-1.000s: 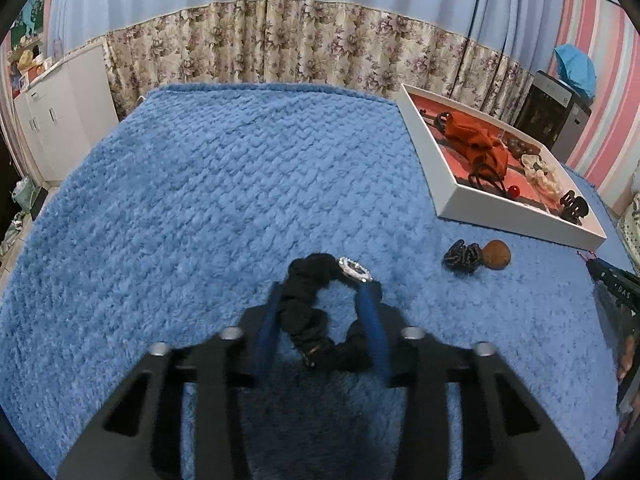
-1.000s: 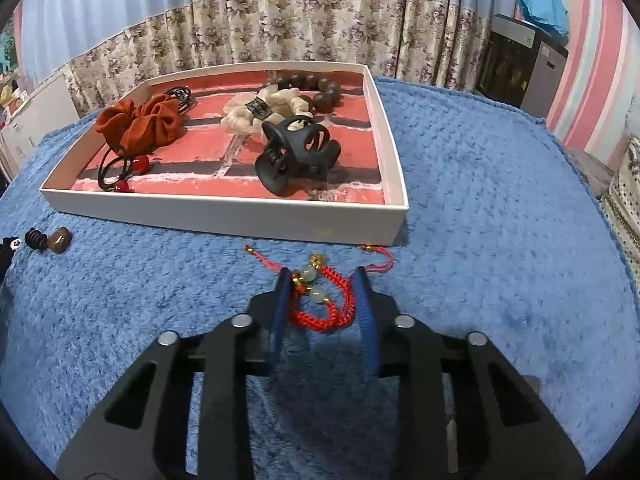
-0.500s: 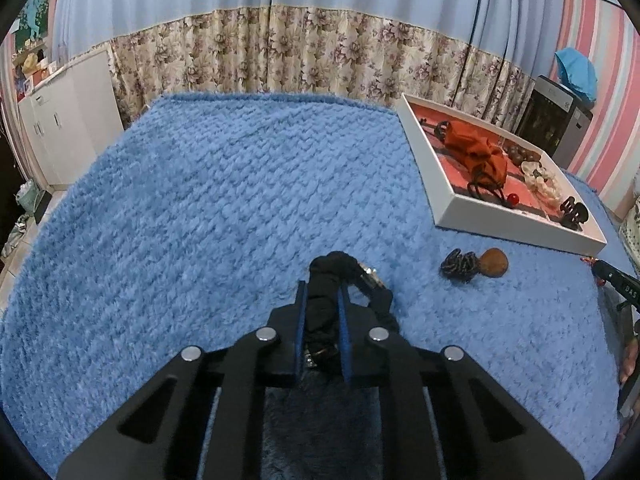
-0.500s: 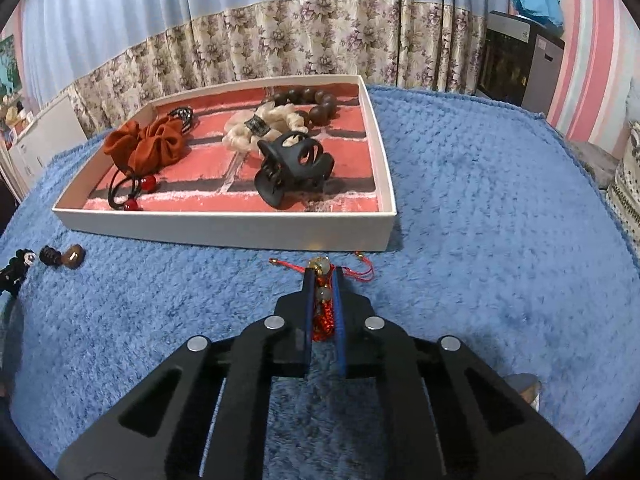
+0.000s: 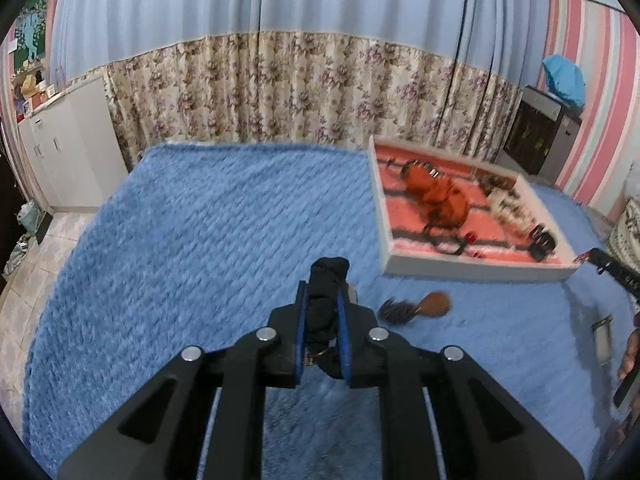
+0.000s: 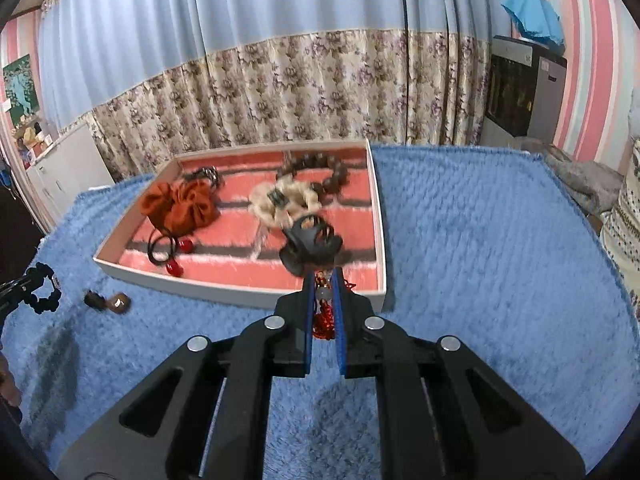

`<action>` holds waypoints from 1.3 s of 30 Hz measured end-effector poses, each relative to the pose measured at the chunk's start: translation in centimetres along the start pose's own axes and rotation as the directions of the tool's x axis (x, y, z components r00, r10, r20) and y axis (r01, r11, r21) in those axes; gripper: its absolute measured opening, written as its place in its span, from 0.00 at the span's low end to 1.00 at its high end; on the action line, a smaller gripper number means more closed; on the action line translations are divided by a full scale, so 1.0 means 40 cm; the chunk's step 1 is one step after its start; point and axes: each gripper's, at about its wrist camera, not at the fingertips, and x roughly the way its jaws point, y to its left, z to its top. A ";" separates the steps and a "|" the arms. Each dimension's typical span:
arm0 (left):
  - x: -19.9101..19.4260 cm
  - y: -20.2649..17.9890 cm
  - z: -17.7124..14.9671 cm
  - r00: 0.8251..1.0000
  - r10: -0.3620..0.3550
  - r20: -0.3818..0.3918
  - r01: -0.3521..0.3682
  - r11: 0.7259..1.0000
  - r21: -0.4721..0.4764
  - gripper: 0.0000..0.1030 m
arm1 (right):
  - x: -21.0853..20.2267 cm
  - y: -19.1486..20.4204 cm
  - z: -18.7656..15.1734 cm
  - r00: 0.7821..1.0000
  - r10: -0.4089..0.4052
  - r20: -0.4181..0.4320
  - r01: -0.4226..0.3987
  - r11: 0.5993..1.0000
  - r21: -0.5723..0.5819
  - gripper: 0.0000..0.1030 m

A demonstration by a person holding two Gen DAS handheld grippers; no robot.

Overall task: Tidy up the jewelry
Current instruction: 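Carry the scrunchie and red bracelet into the tray and open both tools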

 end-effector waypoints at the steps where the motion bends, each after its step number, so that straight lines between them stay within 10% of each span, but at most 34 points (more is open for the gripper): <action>1: -0.007 -0.009 0.012 1.000 -0.006 0.007 0.006 1.000 0.002 0.13 | -0.003 0.000 0.008 1.000 0.004 0.003 -0.004 1.000 0.002 0.09; 18: 0.131 -0.277 0.207 0.987 -0.162 0.004 0.161 0.986 0.052 0.13 | 0.069 0.038 0.191 0.997 0.071 0.035 -0.071 0.997 -0.003 0.09; 39: 0.371 -0.302 0.164 0.998 -0.059 -0.030 0.061 0.994 0.089 0.14 | 0.284 0.038 0.134 1.000 0.002 -0.005 -0.002 1.000 -0.026 0.09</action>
